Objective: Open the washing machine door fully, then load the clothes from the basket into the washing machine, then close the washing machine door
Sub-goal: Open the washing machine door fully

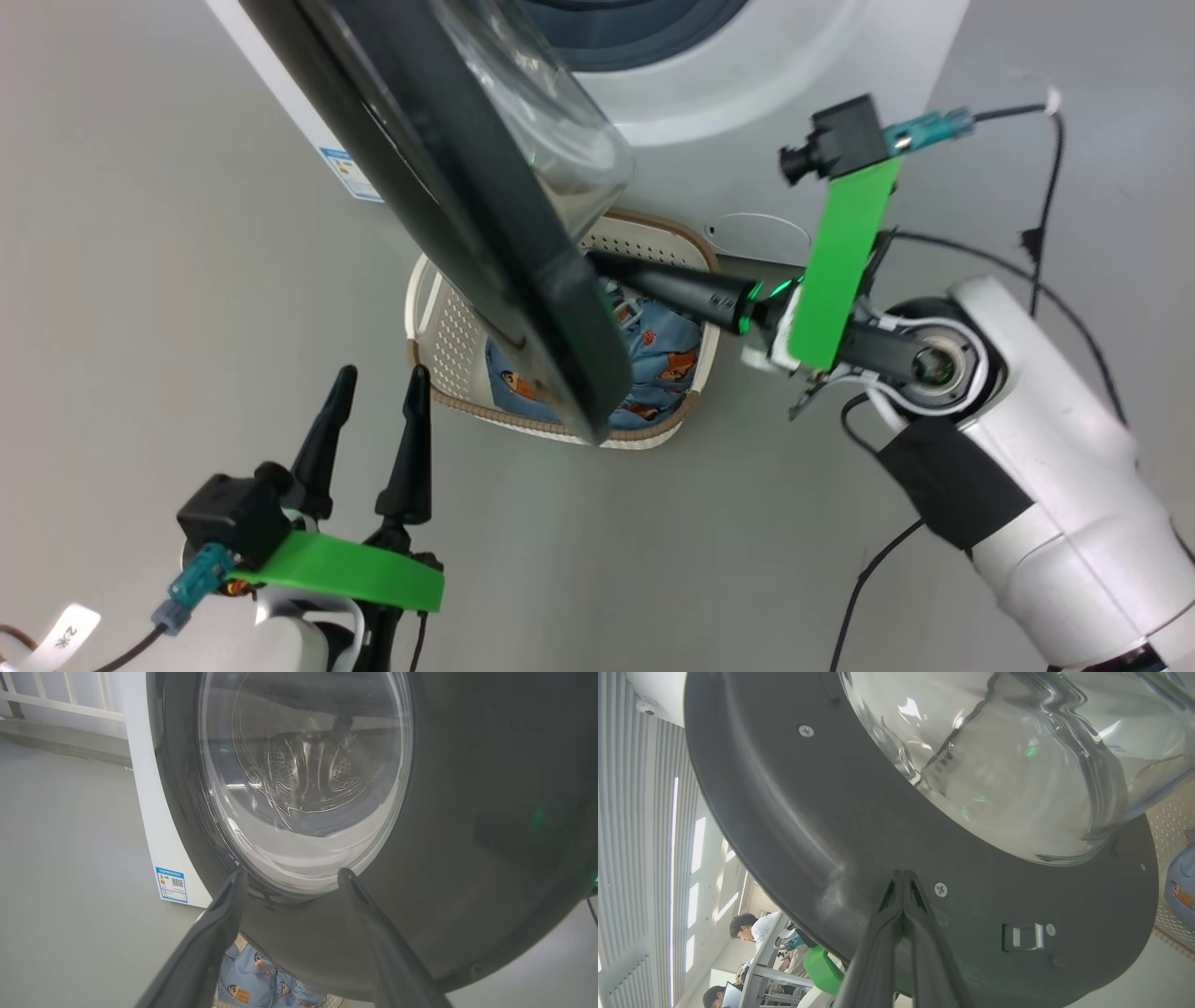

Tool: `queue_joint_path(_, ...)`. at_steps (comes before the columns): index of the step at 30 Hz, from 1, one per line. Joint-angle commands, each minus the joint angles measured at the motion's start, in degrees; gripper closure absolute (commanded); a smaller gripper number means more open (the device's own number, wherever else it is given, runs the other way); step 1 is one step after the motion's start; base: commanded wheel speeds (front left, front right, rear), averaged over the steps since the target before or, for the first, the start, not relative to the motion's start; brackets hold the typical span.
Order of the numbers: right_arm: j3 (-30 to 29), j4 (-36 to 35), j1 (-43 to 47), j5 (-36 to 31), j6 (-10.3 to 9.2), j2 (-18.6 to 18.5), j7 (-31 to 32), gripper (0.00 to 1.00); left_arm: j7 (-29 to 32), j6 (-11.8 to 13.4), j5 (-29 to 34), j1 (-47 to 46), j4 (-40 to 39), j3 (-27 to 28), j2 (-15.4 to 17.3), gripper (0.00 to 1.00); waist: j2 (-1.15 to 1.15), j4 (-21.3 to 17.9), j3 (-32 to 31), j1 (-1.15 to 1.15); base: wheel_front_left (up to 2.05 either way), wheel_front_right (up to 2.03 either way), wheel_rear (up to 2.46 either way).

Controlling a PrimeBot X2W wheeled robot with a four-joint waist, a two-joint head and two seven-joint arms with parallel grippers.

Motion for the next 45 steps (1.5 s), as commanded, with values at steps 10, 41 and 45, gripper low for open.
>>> queue_joint_path(10,1.76,-2.25,3.15,-0.12,0.25,3.86,0.57,1.00,-0.36,-0.14,0.01,1.37,-1.14,2.34,1.45,0.00,0.00,1.33,-1.22,0.00,0.00,0.00,0.00)
queue_joint_path(41,-1.21,-2.21,10.72,-3.70,0.25,-1.89,-10.77,0.00,-0.36,-0.14,1.38,2.90,-0.17,5.25,1.45,0.00,0.00,-5.78,-5.36,0.00,0.00,0.00,0.00)
queue_joint_path(45,-1.04,-2.77,12.56,-5.25,0.25,-3.72,-14.24,0.00,-0.36,-0.14,1.66,3.42,-0.16,5.92,1.45,0.00,0.00,-6.83,-5.96,0.00,0.00,0.00,0.00)
